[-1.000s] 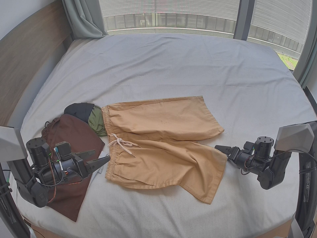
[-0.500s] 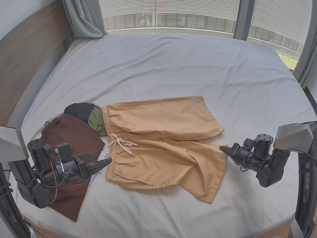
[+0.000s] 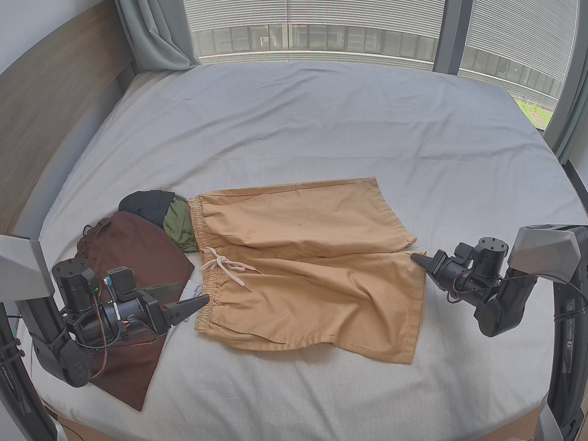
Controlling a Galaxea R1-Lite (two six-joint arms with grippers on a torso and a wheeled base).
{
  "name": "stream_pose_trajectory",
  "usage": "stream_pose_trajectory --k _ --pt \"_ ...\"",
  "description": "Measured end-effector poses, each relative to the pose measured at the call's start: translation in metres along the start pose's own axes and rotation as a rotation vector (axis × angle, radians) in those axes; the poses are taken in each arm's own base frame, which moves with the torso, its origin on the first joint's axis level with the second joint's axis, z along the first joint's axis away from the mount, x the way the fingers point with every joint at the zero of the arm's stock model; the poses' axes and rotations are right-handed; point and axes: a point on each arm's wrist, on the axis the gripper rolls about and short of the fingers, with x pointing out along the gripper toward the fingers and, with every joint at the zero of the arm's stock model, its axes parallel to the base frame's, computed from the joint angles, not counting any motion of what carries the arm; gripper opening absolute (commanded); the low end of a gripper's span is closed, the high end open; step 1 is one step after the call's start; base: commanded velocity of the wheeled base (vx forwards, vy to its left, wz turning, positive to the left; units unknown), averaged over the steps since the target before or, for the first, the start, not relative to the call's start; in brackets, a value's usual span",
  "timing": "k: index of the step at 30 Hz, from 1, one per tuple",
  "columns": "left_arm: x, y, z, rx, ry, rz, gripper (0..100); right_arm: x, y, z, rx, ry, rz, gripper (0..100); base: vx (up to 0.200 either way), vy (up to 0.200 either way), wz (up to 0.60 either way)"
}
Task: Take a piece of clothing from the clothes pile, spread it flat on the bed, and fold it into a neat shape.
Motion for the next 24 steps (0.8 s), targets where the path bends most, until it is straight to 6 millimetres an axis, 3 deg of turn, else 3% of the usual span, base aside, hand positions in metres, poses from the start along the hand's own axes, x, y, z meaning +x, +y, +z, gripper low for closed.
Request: stream_pose_trajectory --k 22,23,24 --pt "0.0002 0.0006 -0.0008 -0.003 0.003 0.000 100 0.0100 -0.0052 -0.0007 -0.063 -0.050 0.047 0 0.000 0.000 0.00" --pt "0.0003 0.0007 -0.0008 -0.003 0.003 0.000 100 0.0100 -0.0052 -0.0012 -0.067 -0.048 0.046 100 0.000 0.000 0.00" --pt "0.0004 0.0007 -0.0009 -0.003 0.003 0.000 100 0.0100 -0.0052 -0.0015 -0.068 -0.047 0.046 100 0.000 0.000 0.00"
